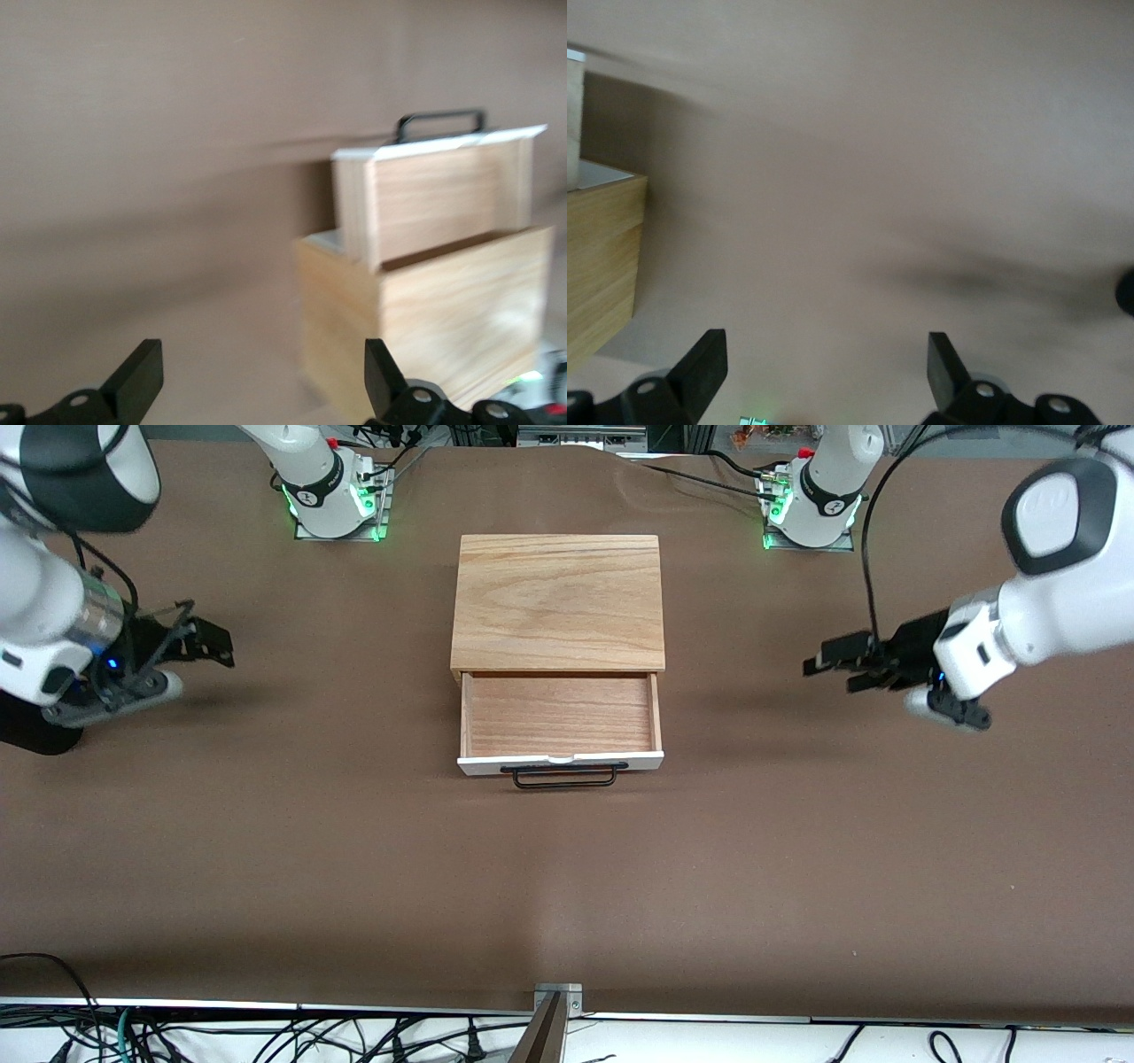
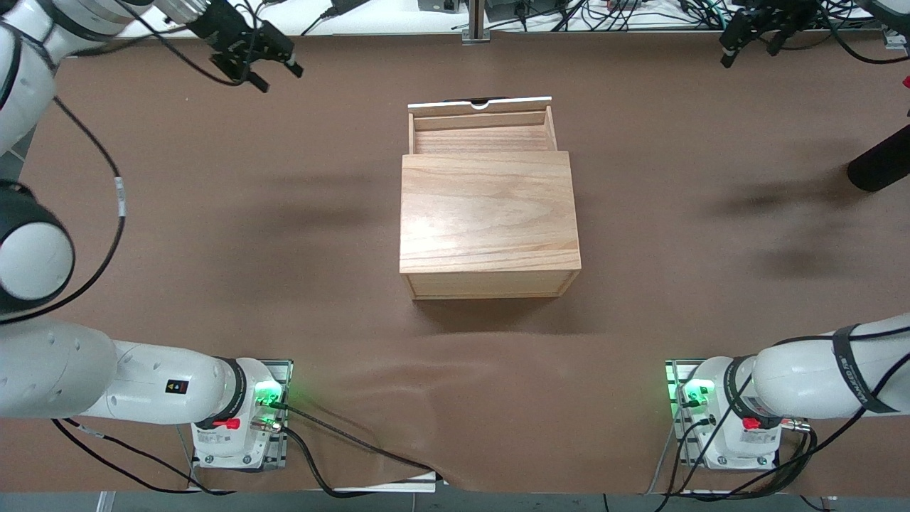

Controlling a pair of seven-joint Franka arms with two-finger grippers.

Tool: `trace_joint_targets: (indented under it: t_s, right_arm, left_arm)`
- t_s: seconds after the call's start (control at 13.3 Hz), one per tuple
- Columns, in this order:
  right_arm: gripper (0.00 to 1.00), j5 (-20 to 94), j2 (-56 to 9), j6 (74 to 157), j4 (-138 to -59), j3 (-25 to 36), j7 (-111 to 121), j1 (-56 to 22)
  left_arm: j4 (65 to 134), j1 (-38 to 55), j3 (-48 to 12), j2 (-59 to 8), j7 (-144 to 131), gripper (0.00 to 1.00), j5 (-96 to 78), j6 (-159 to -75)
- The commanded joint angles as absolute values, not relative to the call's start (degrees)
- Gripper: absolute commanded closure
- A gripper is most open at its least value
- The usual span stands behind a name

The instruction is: Pull top drawer with both arms simultaneously

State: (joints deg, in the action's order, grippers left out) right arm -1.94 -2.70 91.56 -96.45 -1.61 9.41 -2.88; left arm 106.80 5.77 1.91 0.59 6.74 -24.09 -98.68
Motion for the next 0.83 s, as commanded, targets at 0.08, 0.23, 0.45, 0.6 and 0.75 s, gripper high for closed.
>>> trace_joint_targets:
  t_s: [0.08, 0.23, 0.45, 0.6, 0.75]
  right_arm:
    - [0.00, -2.6, 0.6, 93.1, -100.3, 4.1, 6.7, -2.9]
    - [0.00, -3.6, 0.2, 95.2, -98.3, 4.6, 6.6, -2.7]
    - [0.00, -3.3, -1.2, 95.4, -97.0, 4.6, 7.4, -2.4]
    - [0.00, -3.3, -1.3, 95.1, -96.3, 4.1, 8.3, -2.4]
    - [0.00, -3.3, -1.5, 95.5, -96.4, 4.0, 7.6, -2.5]
  left_arm:
    - [101.5, 3.7, 0.7, 2.7, 5.9, 0.00, -11.5, -90.5]
    - [97.6, 3.7, 0.7, 1.9, 5.4, 0.00, -6.0, -86.7]
    - [94.4, 3.8, -0.1, 1.2, 1.8, 0.00, 0.6, -83.0]
    - [94.4, 3.7, -0.1, 1.1, 1.9, 0.00, 1.1, -83.0]
    - [94.4, 3.7, -0.2, 1.1, 2.5, 0.00, 4.5, -83.4]
